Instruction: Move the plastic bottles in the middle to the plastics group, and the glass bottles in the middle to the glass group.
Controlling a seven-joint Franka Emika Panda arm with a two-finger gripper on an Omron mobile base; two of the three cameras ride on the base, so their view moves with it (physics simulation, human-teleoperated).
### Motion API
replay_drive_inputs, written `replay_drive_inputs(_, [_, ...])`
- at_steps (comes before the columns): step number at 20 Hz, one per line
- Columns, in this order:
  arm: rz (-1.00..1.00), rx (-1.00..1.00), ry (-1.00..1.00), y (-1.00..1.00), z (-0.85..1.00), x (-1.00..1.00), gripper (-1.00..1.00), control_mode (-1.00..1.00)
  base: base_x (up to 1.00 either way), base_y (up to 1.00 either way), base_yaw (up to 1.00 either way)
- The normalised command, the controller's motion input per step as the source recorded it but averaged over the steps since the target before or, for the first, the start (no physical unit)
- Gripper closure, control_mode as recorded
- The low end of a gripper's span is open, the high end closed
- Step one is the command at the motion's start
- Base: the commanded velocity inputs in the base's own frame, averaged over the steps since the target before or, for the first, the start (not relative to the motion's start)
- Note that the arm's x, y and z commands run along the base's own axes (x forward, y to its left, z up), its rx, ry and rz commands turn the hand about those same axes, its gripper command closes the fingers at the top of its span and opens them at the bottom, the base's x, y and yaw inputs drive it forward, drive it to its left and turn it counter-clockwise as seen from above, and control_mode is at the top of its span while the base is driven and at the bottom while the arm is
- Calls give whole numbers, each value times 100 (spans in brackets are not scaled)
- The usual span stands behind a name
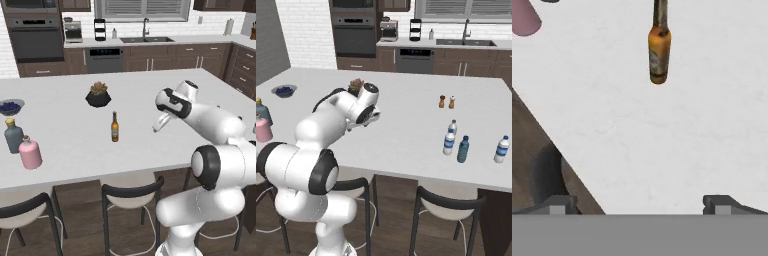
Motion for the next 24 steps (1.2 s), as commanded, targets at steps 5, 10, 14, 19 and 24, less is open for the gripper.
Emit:
replay_drive_inputs(5, [1,-2,0,68,-4,11,-100,-100,0,0,0])
replay_drive_inputs(10, [-8,0,0,38,-15,37,-100,-100,0,0,0])
replay_drive_inputs(14, [-15,0,0,42,-6,46,-100,-100,0,0,0])
replay_drive_inputs(19, [-14,1,0,46,0,21,-100,-100,0,0,0])
replay_drive_inputs(24, [-8,4,0,32,-1,1,-100,-100,0,0,0])
